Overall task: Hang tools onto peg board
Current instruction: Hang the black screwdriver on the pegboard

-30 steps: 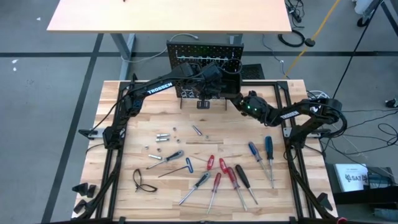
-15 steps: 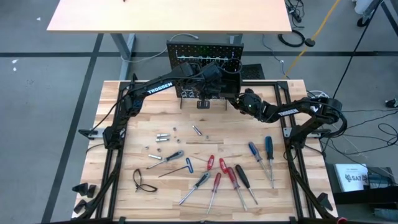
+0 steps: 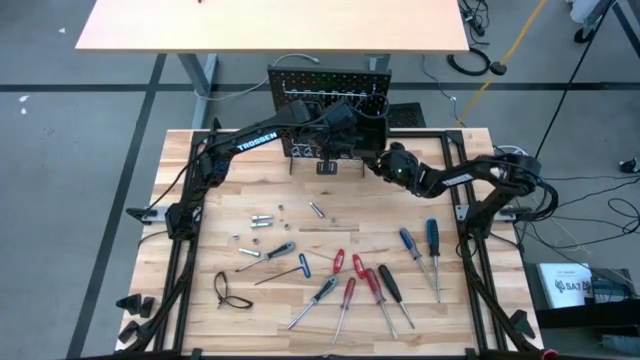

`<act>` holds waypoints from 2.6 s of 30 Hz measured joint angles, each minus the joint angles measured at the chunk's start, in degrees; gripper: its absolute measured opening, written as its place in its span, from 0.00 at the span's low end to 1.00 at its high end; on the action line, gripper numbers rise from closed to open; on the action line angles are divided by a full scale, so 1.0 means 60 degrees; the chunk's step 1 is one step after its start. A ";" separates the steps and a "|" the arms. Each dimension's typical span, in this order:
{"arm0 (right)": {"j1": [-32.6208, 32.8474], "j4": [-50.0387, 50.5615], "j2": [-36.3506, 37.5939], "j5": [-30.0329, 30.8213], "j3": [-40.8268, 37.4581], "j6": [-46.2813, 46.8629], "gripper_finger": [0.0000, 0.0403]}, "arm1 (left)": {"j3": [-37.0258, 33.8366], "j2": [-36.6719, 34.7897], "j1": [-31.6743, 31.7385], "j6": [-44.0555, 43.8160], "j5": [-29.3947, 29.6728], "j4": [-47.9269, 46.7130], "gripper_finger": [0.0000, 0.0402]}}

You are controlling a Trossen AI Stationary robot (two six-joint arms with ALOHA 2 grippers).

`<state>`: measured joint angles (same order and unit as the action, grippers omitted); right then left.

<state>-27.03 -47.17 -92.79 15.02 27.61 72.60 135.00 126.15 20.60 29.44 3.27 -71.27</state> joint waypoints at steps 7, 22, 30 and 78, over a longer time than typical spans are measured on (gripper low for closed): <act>0.0015 -0.1109 -0.0588 -0.0026 0.0033 0.0028 0.00 | 0.0000 0.0000 0.0004 0.0002 -0.0001 -0.0107 0.26; 0.0015 -0.1254 -0.0612 -0.0268 0.0030 -0.0379 0.00 | -0.0007 0.0000 -0.0006 0.0009 0.0060 -0.0010 0.27; 0.0015 -0.1258 -0.0608 -0.0268 0.0030 -0.0390 0.00 | -0.0011 0.0000 -0.0007 0.0186 0.0215 -0.0066 0.30; 0.0022 -0.1102 -0.0608 -0.0336 0.0027 -0.0543 0.00 | -0.0007 -0.0109 0.0004 0.0203 0.0634 0.0390 0.36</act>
<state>-26.89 -53.78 -96.44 13.01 27.77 69.34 134.96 125.49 20.62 30.66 7.07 -68.94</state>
